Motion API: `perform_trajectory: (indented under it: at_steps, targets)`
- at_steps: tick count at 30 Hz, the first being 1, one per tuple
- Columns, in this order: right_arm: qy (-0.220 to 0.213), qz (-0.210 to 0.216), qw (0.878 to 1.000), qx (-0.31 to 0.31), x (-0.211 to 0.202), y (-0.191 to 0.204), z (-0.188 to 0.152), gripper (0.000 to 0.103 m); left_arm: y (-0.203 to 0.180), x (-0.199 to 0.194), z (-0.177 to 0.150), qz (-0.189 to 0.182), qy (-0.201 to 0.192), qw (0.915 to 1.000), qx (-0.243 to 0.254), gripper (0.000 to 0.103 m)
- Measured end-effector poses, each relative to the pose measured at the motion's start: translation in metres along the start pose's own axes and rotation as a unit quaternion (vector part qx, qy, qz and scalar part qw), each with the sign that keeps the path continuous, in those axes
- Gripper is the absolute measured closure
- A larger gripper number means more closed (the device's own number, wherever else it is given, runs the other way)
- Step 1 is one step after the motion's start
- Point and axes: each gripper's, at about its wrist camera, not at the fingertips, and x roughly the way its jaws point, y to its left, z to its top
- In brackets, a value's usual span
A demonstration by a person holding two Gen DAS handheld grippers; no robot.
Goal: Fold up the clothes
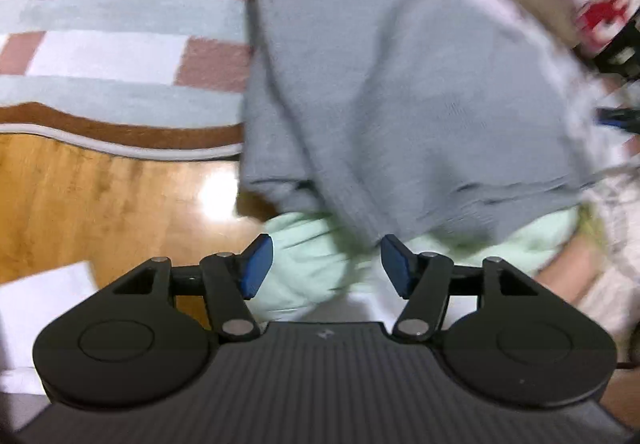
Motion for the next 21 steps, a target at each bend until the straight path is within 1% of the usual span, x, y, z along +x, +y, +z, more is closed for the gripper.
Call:
perform_trajectory:
  at_steps: [1, 2, 4, 7, 9, 11, 13, 14, 16, 17, 18, 19, 21]
  targets:
    - [-0.025, -0.010, 1.000, 0.006, -0.001, 0.001, 0.002, 0.047, 0.004, -0.008, 0.001, -0.014, -0.023, 0.9995, -0.014, 0.044]
    - [-0.036, -0.002, 0.999, 0.011, 0.000, 0.001, 0.005, 0.047, 0.009, -0.013, 0.003, -0.018, -0.045, 0.9983, -0.031, 0.042]
    - [-0.053, 0.012, 0.998, 0.022, 0.005, 0.001, 0.011, 0.047, 0.020, -0.009, 0.014, -0.008, -0.071, 0.9957, -0.058, 0.040]
    - [-0.045, 0.015, 0.998, 0.038, 0.030, -0.004, 0.019, 0.046, 0.037, 0.008, 0.034, 0.011, -0.100, 0.9909, -0.089, 0.039]
    - [-0.042, 0.003, 0.997, 0.065, 0.051, -0.014, 0.027, 0.046, 0.048, 0.021, 0.048, 0.024, -0.117, 0.9871, -0.106, 0.039]
    - [-0.049, -0.009, 0.993, 0.109, 0.064, -0.027, 0.033, 0.046, 0.055, 0.043, 0.064, 0.046, -0.123, 0.9863, -0.100, 0.039]
    - [-0.057, 0.000, 0.984, 0.166, 0.071, -0.041, 0.036, 0.046, 0.059, 0.063, 0.080, 0.060, -0.129, 0.9872, -0.072, 0.039]
    - [-0.057, 0.009, 0.980, 0.190, 0.074, -0.048, 0.037, 0.046, 0.064, 0.070, 0.085, 0.047, -0.134, 0.9873, -0.072, 0.040]
    - [-0.045, 0.028, 0.975, 0.218, 0.080, -0.059, 0.040, 0.046, 0.073, 0.080, 0.093, 0.002, -0.137, 0.9864, -0.091, 0.039]
    - [-0.034, 0.031, 0.975, 0.216, 0.083, -0.063, 0.041, 0.046, 0.077, 0.084, 0.097, -0.020, -0.134, 0.9857, -0.100, 0.039]
    - [-0.022, 0.031, 0.977, 0.211, 0.086, -0.067, 0.041, 0.046, 0.080, 0.089, 0.100, -0.033, -0.128, 0.9858, -0.103, 0.039]
    - [-0.007, 0.031, 0.978, 0.205, 0.089, -0.071, 0.041, 0.046, 0.082, 0.093, 0.102, -0.042, -0.122, 0.9861, -0.104, 0.039]
    - [0.034, 0.032, 0.980, 0.194, 0.096, -0.081, 0.042, 0.046, 0.079, 0.095, 0.104, -0.036, -0.119, 0.9885, -0.087, 0.039]
